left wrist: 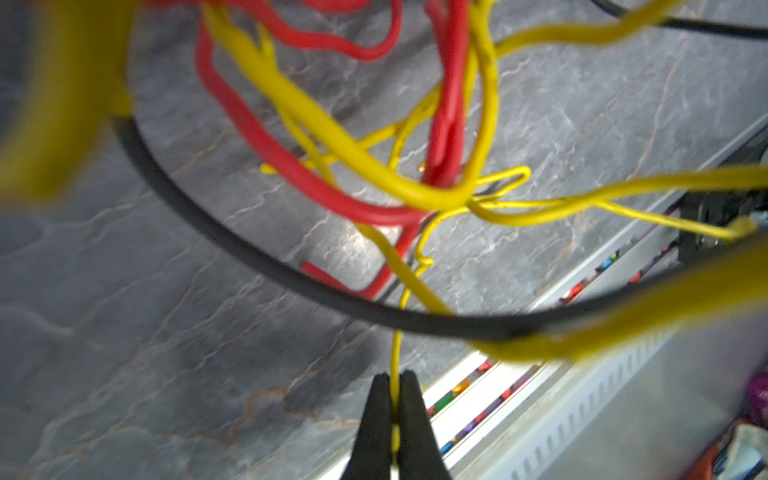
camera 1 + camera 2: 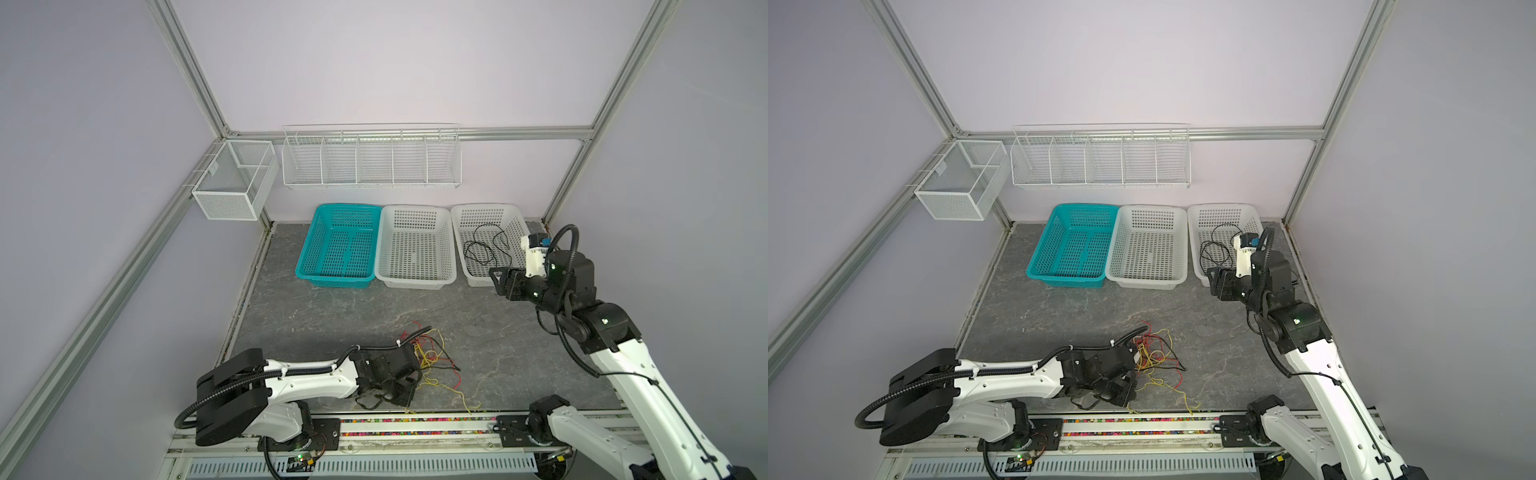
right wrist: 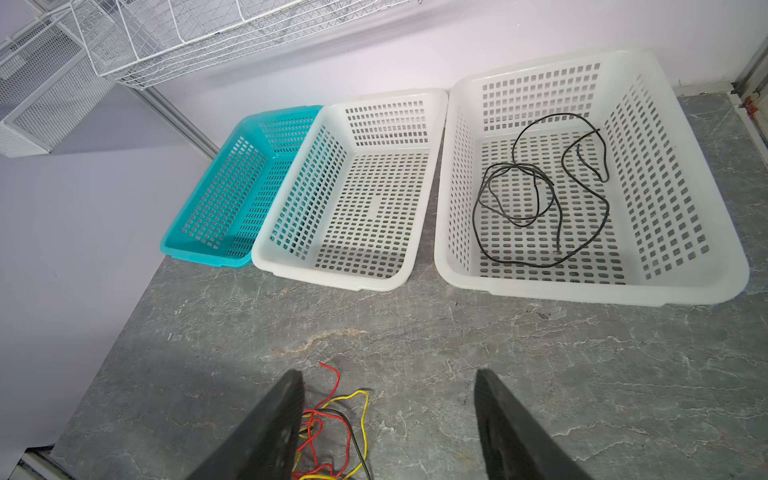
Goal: Untangle the cables
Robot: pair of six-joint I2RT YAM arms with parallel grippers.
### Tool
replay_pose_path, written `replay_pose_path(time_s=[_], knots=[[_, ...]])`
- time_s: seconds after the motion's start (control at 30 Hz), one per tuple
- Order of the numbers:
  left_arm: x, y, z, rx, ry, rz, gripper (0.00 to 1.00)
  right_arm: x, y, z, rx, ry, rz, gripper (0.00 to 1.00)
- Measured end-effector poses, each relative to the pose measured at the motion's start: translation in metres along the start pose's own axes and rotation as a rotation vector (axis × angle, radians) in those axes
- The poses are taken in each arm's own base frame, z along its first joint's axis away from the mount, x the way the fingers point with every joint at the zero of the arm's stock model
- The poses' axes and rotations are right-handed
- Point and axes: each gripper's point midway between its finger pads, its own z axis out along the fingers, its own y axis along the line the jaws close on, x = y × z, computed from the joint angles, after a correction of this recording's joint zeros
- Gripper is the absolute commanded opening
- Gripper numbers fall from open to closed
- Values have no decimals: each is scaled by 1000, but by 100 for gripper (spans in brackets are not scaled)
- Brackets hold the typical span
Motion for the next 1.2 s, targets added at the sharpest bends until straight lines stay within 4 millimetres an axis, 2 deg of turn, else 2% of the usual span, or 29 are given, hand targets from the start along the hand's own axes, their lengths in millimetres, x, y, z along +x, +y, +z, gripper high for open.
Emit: replay_pose_path(time_s=[0.17,0.4,0.47,0.57,0.77,0.87,1.03,1.2], knots=[[-6,-18,-31,54,-40,20,0,2,-1,0,3,2,1,68],[-24,-64,-97,244,-159,72,0,7,-3,3,7,15,2,68],[-29,-69,-114,285,-196,74,0,8,-3,3,7,17,2,68],[-51,-63,-144,320,-274,28,0,9,-4,4,8,20,2,68],[-116,-37,-217,299,-458,-55,0,12,-4,5,7,27,3,68],[-156,-10,-249,253,-540,-108,0,14,-4,3,2,27,3,68],[-218,57,-282,107,-628,-219,0,16,0,0,-22,26,5,68],[-267,125,-298,-19,-687,-339,0,20,8,-6,-63,26,3,68]])
